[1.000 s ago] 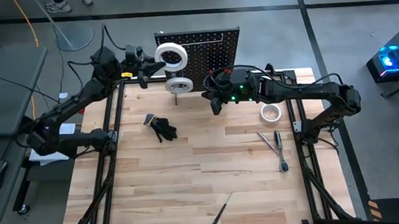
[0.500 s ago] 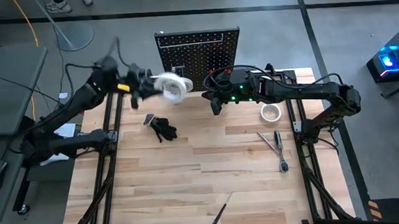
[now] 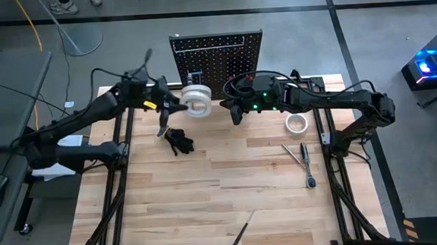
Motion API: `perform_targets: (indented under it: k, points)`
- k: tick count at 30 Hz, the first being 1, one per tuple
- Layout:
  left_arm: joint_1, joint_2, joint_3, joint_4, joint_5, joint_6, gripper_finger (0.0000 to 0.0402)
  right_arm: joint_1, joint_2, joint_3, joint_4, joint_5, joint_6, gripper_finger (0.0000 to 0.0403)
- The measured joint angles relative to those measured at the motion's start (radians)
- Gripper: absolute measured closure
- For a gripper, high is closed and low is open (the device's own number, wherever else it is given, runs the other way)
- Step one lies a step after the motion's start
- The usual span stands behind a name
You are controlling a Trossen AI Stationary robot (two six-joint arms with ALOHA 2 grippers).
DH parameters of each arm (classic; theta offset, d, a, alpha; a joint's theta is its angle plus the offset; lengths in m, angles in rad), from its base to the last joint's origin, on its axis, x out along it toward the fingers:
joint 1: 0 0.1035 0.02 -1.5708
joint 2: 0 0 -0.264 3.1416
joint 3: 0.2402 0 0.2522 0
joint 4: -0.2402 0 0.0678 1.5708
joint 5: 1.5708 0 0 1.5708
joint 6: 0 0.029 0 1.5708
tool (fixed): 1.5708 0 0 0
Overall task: Hang tools onto peg board
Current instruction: Move the white masking tape to the bottom on the peg board
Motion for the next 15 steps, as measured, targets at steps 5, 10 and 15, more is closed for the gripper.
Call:
perform_targets:
  k: [5,10,15]
  points:
    - [-0.030,0.065,0.000,-0.034,-0.019,0.018,0.0342,0.000,0.000,0.000,0.000,0.000,0.000,0.0402]
    - [-0.030,0.074,0.000,0.012,-0.093,0.034,0.0342,0.000,0.000,0.000,0.000,0.000,0.000,0.0402]
    - [-0.027,0.049,0.000,-0.033,-0.151,0.094,0.0342,0.000,0.000,0.000,0.000,0.000,0.000,0.0402]
